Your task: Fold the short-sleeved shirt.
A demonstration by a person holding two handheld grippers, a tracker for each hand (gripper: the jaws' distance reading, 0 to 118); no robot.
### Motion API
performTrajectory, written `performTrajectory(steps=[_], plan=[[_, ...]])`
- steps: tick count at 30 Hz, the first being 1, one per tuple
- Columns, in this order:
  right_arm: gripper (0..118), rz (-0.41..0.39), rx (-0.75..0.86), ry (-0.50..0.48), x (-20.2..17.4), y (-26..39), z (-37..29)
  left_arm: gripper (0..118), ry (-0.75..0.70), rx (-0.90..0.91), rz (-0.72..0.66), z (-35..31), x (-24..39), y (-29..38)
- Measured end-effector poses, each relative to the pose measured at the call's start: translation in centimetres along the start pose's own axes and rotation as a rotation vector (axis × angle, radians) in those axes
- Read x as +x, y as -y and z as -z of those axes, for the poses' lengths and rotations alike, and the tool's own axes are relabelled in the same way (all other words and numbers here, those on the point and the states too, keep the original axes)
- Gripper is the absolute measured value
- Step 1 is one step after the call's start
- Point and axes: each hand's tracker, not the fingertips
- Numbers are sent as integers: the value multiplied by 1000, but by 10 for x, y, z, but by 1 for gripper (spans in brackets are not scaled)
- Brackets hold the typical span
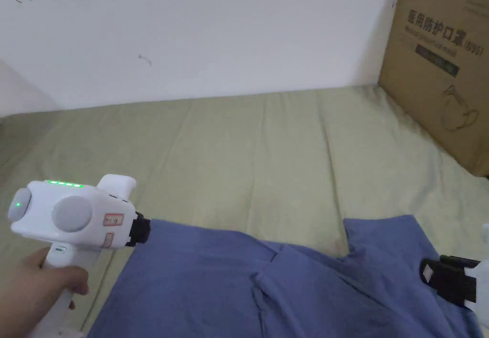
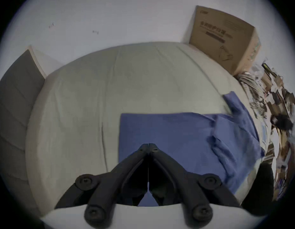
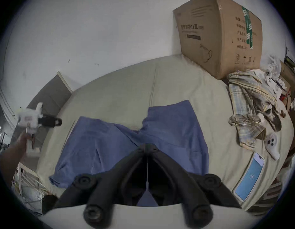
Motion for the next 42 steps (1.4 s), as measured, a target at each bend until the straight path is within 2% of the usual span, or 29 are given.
performTrajectory(steps=[3,4,5,6,7,12,18,19,21,22,23,24,27,29,30,31,32,33,36,40,41,42], plan=[[2,10,-46,-15,5,-2,11,3,-14,-56,-40,47,-28,-24],[2,18,-56,-17,12,-3,18,16,-20,-58,-37,59,-34,-30],[2,26,-67,-18,16,-3,23,52,-22,-74,-40,72,-39,-37],[2,36,-76,-18,19,-4,29,83,-36,-92,-41,85,-44,-42],[2,46,-84,-16,22,-4,33,98,-42,-107,-41,96,-46,-41],[2,87,-124,7,32,0,61,98,-39,-147,-90,144,-54,-43],[2,111,-156,21,43,6,72,107,-7,-146,-96,164,-47,-35],[2,115,-158,24,44,6,71,106,-22,-155,-81,159,-48,-33],[2,122,-156,31,46,6,68,87,-37,-126,-49,146,-40,-32],[2,128,-151,34,48,6,65,68,-36,-103,-21,135,-35,-30],[2,133,-145,35,51,6,63,24,7,-86,-11,127,-37,-28],[2,141,-137,39,54,4,61,0,48,-81,-9,119,-33,-25],[2,165,-105,42,70,-5,57,0,17,-80,65,97,-23,-13],[2,153,-74,85,88,-17,63,0,20,-73,77,83,-21,-7],[10,147,-74,97,96,-24,70,0,14,-67,76,77,-21,-4],[39,144,-95,103,103,-31,78,0,8,-61,70,70,-25,-2],[88,153,-162,119,111,-38,93,0,10,-50,42,63,-30,0],[99,160,-213,140,118,-42,106,0,13,-39,20,57,-33,3],[99,173,-243,199,135,-48,138,0,0,-20,-27,41,-44,10],[97,69,-387,233,134,-43,169,0,-2,-19,-47,29,-51,15],[89,41,-411,227,130,-41,172,0,-3,-19,-47,27,-51,16],[73,8,-425,222,123,-39,172,0,-6,-19,-44,25,-50,17]])
